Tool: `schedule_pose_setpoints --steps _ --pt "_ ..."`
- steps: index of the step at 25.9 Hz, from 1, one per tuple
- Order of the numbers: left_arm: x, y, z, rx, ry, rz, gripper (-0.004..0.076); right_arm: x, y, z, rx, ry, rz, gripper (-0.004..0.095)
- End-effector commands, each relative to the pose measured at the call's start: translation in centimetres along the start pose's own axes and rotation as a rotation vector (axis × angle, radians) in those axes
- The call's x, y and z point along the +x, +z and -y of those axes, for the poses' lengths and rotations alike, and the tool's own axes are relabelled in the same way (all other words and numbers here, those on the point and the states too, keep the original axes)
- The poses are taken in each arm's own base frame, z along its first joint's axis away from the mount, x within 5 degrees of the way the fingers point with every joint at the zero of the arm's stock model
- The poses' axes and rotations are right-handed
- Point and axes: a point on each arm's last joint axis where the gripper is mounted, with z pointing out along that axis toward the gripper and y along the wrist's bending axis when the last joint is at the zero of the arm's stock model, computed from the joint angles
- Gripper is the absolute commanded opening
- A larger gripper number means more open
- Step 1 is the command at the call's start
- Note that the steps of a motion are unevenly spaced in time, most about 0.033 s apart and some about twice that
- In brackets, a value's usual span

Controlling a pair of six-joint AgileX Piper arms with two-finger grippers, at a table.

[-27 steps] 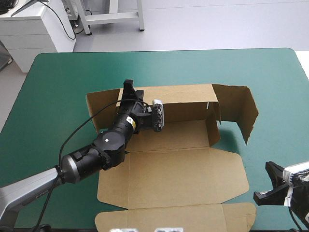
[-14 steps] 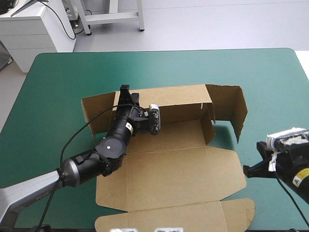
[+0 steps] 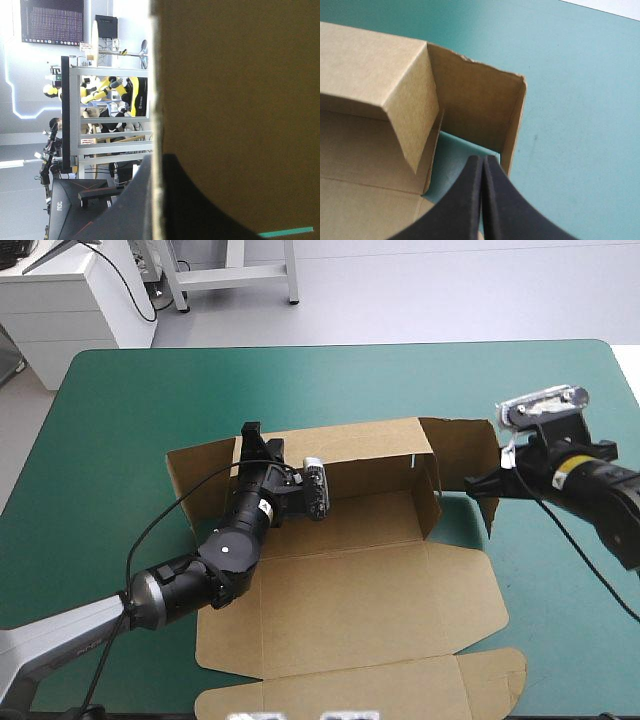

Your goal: Fold the box

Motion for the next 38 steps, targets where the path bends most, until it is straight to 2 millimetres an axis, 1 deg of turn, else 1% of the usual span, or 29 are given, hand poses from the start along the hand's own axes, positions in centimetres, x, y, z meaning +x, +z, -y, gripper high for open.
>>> schedule_pose_setpoints --steps 1,3,6,7,8,11,12,13,14,19,22,23,26,30,34,38 --pt "0.0 -1.1 -2.1 -0.086 -0.025 0.009 -0.0008 -3.5 1.2 0.3 0.02 -0.015 0.071 -0.0021" --pt "0.0 -1.1 -2.1 -0.086 -0.025 0.009 -0.0008 -5.0 2.7 0.3 0.02 -0.01 0.05 -0.0021" --pt "0.0 -1.1 -2.1 -0.086 -0.025 0.009 -0.0008 -6.5 4.7 0.6 0.028 0.013 0.006 -0.0021" --pt "0.0 -1.1 -2.1 -0.086 -0.025 0.009 -0.0008 -7.3 6.3 0.9 0.027 0.029 -0.037 -0.0021" --pt "0.0 -1.1 -2.1 -0.086 -0.025 0.009 -0.0008 -7.8 6.8 1.2 0.025 0.03 -0.055 -0.0021" --pt "0.0 -1.1 -2.1 -0.086 -0.025 0.008 -0.0008 -9.2 9.6 1.6 0.007 0.043 -0.121 -0.0021" --pt "0.0 -1.1 -2.1 -0.086 -0.025 0.008 -0.0008 -9.4 10.4 1.6 0.009 0.041 -0.135 -0.0021" --pt "0.1 -1.1 -2.1 -0.087 -0.025 0.007 -0.0008 -9.6 11.7 1.8 0.013 0.044 -0.154 -0.0021" --pt "0.1 -1.1 -2.1 -0.088 -0.025 0.004 -0.0008 -9.7 12.4 1.8 0.013 0.042 -0.165 -0.0021" --pt "0.1 -1.1 -2.1 -0.089 -0.024 0.005 -0.0008 -9.6 14.8 2.8 -0.016 0.053 -0.237 -0.0021" --pt "0.1 -1.1 -2.2 -0.09 -0.022 0.005 -0.0008 -8.9 15.9 3.7 -0.081 0.098 -0.299 -0.0021" --pt "0.1 -1.1 -2.2 -0.09 -0.022 0.005 -0.0008 -8.5 16.0 4.3 -0.112 0.12 -0.334 -0.0021" --pt "-0.1 -1.1 -2.1 -0.089 -0.015 0.019 -0.0008 -8.0 16.0 5.0 -0.118 0.126 -0.37 -0.0021" --pt "0.0 -1.1 -2.3 -0.105 -0.004 0.009 -0.0008 -8.0 15.9 5.0 -0.127 0.118 -0.369 -0.0021" --pt "0.2 -1.1 -2.4 -0.114 -0.004 -0.007 -0.0008 -8.2 15.7 4.4 -0.191 0.12 -0.349 -0.0021" --pt "0.2 -1.1 -2.4 -0.115 -0.004 -0.01 -0.0008 -8.2 15.7 4.6 -0.178 0.104 -0.353 -0.0021"
